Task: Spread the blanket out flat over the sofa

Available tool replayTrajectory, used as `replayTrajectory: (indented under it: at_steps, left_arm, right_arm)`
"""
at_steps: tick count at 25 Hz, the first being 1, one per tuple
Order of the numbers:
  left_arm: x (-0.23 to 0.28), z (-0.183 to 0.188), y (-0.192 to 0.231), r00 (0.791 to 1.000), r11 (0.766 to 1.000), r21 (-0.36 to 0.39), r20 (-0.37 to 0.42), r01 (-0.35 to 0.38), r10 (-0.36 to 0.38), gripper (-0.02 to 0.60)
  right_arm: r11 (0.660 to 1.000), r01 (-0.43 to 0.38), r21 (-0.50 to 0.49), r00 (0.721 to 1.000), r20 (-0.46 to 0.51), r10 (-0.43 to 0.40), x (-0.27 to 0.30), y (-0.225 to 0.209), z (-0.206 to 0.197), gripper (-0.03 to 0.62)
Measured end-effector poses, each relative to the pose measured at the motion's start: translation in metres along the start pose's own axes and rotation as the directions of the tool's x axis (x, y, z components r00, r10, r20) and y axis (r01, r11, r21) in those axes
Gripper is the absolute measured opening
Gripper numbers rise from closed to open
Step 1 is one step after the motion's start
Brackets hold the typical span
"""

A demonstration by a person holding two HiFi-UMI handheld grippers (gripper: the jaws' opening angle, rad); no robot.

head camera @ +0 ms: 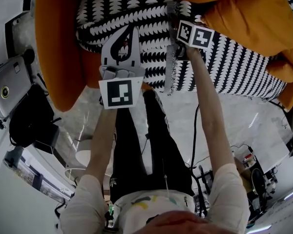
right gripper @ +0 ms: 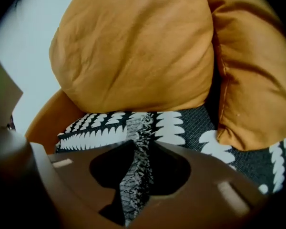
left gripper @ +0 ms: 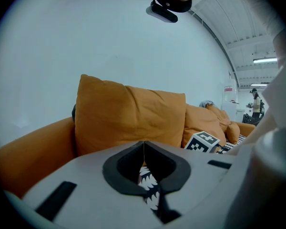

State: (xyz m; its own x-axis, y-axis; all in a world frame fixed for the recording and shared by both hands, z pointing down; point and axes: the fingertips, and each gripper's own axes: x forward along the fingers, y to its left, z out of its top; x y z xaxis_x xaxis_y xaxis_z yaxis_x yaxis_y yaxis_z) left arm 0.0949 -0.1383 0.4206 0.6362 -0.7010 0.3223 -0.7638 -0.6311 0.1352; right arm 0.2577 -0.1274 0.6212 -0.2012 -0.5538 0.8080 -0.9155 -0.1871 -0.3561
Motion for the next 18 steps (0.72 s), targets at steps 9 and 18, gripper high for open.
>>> replayTrajectory:
  at_steps: [9,18]
  left_arm:
    - [-0.014,0.011,-0.005,0.999,0.999,0.015,0.007,-0.035,0.035,0.015]
    - [-0.037,0.021,-0.001,0.995,0.996,0.026,0.051,-0.086,0.084,0.015]
  right_arm:
    - [1.000,-0.005,-0.023,0.999,0.038,0.006,-0.031,-0.003,0.013,0.018]
    - [0.989,-0.057,-0.133,0.987,0.138,0.075,-0.069,0.028,0.021,0.017]
